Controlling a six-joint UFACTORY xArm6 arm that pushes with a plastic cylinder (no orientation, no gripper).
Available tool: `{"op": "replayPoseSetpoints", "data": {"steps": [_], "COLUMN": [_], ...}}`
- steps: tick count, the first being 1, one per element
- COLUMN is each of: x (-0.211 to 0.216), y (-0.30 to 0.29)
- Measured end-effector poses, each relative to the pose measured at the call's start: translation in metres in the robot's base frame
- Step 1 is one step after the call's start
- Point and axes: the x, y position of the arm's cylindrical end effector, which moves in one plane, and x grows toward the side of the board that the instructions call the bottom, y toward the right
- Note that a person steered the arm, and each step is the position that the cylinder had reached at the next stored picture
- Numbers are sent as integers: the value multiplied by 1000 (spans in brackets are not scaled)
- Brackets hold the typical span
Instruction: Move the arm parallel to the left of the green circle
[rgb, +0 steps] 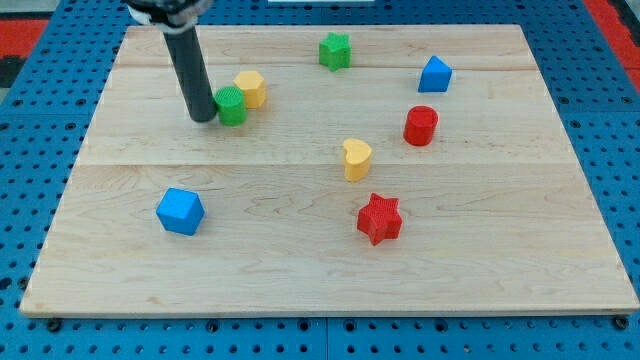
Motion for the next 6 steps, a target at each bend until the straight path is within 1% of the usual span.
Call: {"op": "replayPoseSetpoints", "data": {"steps": [1,2,3,4,5,6], "x": [35,49,49,40,4,-13], "y": [39,47,84,-4,-99,-72]}}
